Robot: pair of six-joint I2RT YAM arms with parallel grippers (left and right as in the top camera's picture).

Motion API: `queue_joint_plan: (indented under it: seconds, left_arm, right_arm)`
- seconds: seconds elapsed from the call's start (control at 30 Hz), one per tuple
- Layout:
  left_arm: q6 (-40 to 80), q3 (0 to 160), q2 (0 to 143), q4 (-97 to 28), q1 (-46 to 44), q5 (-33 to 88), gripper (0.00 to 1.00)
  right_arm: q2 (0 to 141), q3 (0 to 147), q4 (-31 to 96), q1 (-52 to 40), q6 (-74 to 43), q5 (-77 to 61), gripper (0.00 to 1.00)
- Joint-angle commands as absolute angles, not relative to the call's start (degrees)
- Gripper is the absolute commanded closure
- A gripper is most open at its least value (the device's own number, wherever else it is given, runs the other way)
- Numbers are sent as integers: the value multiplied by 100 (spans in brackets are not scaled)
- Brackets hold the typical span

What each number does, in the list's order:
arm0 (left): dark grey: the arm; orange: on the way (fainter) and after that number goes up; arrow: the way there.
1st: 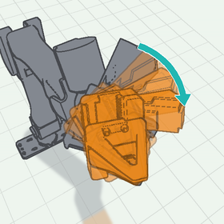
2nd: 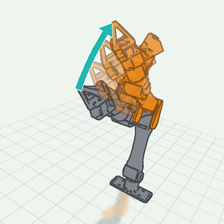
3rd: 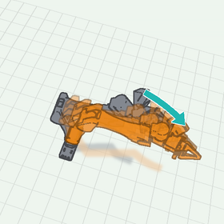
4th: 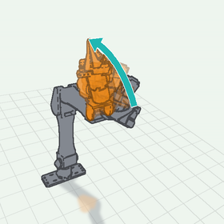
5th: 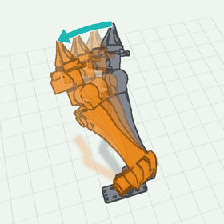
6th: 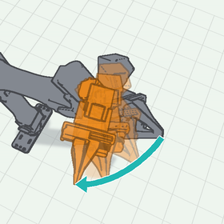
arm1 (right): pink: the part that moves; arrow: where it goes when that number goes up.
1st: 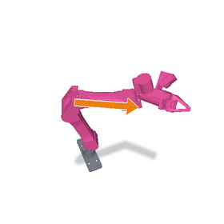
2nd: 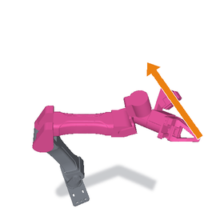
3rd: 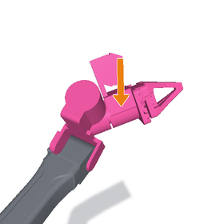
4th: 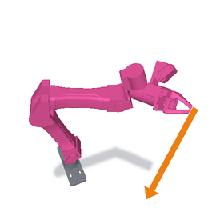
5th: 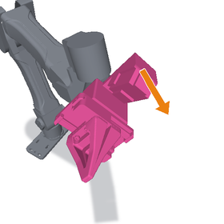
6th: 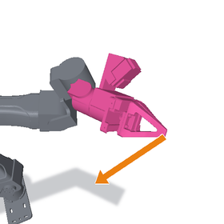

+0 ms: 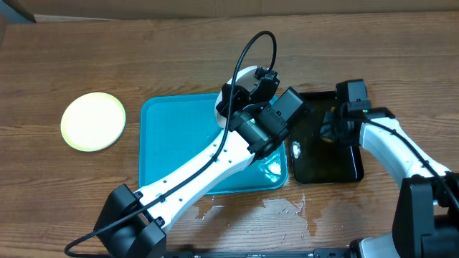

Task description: Clean dirty plates on tray and stack at the side

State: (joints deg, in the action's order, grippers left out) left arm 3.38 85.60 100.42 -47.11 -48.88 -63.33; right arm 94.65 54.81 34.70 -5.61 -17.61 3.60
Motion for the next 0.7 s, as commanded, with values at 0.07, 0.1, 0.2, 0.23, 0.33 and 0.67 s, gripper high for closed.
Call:
queue_joint_plan:
  seconds: [0.07,0.1,0.2,0.23,0.33,0.67]
  left_arm:
    - [460,8711,10040,-4821,-4877,-6333,96]
    - [482,8711,10040,-4821,-4877,-6294,96]
    - [534,8711,10040,-4818,-4877,-6189,96]
    - [532,8711,10040,-4823,-4875,-6053,96]
    - [534,8709,10040,-4958,-4810,-5266,96]
    - [919,8709,10040,-5419,-3603,-1341,96]
  right_arm:
    - [9378,5210,3232,-539,-1710,331,96]
    - [9378,5210,3223,-539,-1710,329,96]
    - [9376,5221,3216,-539,-1710,331,96]
    - [9376,5249,3227,-539,-1710,327,96]
    - [9373,5627,3671,-539,-1708,196,96]
    - [9373,7905,6001,-539,-1463,-331,96]
